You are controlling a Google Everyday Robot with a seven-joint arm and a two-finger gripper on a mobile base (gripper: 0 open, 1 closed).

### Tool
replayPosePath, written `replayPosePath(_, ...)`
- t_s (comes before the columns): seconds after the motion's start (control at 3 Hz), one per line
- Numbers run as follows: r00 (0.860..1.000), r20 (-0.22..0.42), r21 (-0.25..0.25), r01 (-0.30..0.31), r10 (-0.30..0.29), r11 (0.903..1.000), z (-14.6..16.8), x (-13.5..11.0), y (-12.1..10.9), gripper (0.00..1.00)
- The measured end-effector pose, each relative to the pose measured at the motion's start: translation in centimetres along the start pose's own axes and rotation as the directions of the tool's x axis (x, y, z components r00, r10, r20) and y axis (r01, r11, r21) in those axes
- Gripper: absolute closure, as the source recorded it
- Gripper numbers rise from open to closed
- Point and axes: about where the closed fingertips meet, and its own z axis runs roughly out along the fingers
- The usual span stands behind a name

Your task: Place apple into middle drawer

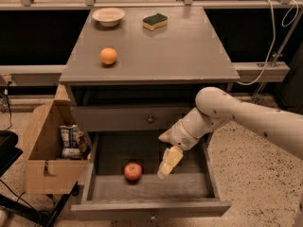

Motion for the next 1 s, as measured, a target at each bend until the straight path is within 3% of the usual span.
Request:
replayPosePath(0.33, 1.0, -0.013, -0.046, 0.019, -0.02, 0.9988, -1.5, 0.2, 0.5, 0.0)
replayPosePath(0.67, 0.989, -0.091, -0.078, 0.106, -0.113, 0.9913, -6.8, -0.4, 0.7, 0.0)
replayPosePath(1.0, 0.971, -0.184, -0.08, 0.138, -0.151, 0.9871, -13.8, -0.1, 2.8, 0.0)
